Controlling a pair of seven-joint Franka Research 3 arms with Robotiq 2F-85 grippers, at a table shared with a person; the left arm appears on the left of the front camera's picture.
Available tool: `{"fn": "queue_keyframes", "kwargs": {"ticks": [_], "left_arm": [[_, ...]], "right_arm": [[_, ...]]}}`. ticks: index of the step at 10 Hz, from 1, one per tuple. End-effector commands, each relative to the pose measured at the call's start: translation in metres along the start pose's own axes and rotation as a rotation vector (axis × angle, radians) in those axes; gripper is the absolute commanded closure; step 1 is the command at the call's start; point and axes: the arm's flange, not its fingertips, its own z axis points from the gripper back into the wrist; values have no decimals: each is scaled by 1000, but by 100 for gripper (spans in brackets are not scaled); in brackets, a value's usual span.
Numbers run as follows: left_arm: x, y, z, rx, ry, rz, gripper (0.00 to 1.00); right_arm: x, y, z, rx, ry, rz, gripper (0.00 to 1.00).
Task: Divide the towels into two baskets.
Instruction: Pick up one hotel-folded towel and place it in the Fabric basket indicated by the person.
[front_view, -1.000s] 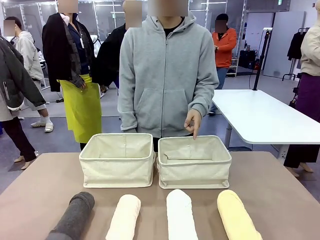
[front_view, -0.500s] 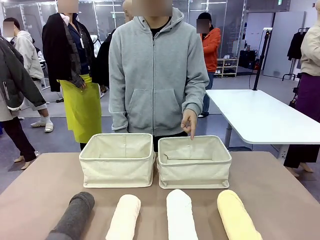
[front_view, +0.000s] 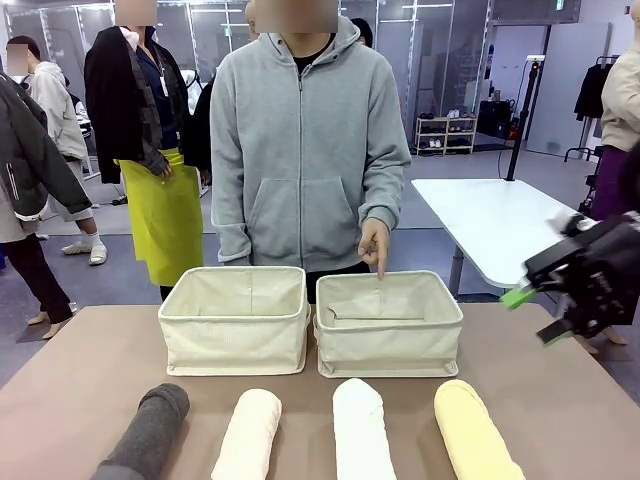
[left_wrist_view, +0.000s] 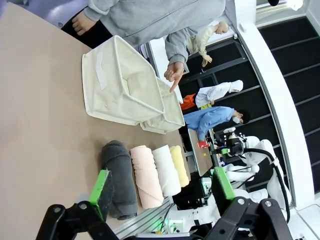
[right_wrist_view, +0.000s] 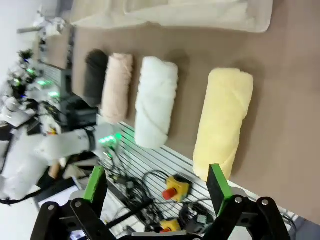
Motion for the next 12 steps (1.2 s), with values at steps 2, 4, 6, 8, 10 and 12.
{"fn": "queue_keyframes", "kwargs": {"ticks": [2, 4, 6, 8, 10, 12], "left_arm": [[0, -1, 3, -17, -6, -10, 0], [0, -1, 3, -17, -6, -10, 0], [0, -1, 3, -17, -6, -10, 0], [0, -1, 3, -17, -6, -10, 0], [0, -1, 3, -17, -6, -10, 0], [0, -1, 3, -17, -6, -10, 0]], "right_arm": [[10, 5, -39, -230, 52, -33, 0], [11, 2, -76, -342, 0, -43, 0], [13, -7, -105, -393, -30, -54, 0], [14, -15, -135, -467, -38, -49, 0], [17, -25, -146, -474, -24, -57, 0], [17, -31, -156, -523, -13, -48, 0]]}}
